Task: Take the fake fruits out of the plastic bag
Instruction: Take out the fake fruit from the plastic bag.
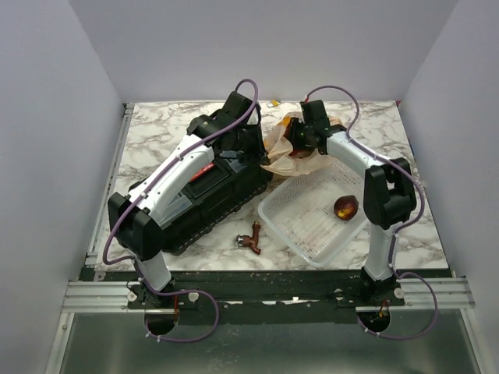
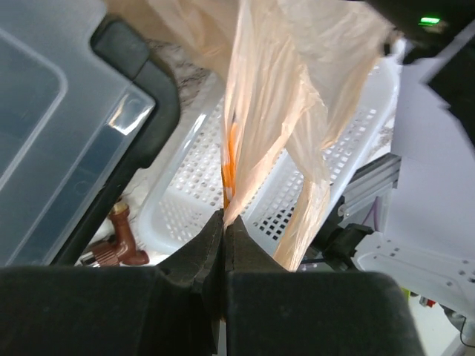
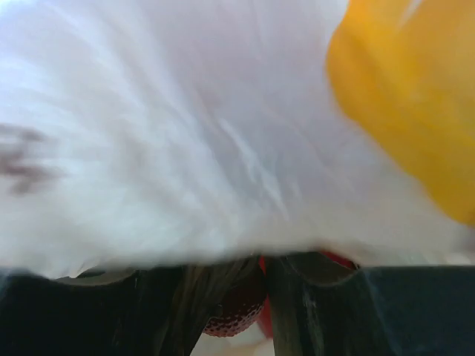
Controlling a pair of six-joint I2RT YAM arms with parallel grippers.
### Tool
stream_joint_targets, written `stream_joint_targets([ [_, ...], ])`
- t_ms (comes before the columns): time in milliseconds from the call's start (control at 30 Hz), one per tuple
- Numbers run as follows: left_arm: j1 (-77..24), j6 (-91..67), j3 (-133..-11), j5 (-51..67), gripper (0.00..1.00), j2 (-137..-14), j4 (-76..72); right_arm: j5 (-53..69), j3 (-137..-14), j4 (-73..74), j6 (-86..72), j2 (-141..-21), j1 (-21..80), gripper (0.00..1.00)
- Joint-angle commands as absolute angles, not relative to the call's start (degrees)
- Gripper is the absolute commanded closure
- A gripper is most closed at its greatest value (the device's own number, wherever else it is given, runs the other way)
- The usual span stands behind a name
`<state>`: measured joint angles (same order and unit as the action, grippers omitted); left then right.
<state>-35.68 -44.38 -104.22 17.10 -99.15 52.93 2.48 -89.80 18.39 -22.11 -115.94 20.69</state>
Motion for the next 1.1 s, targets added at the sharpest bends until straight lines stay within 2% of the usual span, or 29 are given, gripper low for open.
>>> stream_joint_targets([
  [0,-35.26,-44.49,-101.29,12.62,1.0,-94.85,54.66,-0.48,-89.73,19.79,-22.81,-107.64,20.65,0.99],
  [333,-35.01,-44.77,-98.73,8.97,1.0,-92.58,54.54,-0.37,-87.49,23.02,-22.4,-100.52,20.64,0.99],
  [733,-35.07,-45.75,-96.68,12.04,1.0,-92.75,52.55,20.86,-90.18,31.46,-21.89,-94.12,20.65,0.99],
  [1067,-35.05,-47.31,-94.83,12.73,1.0,-92.37,50.52,21.93,-90.52,37.27,-23.55,-84.95,20.65,0.99],
])
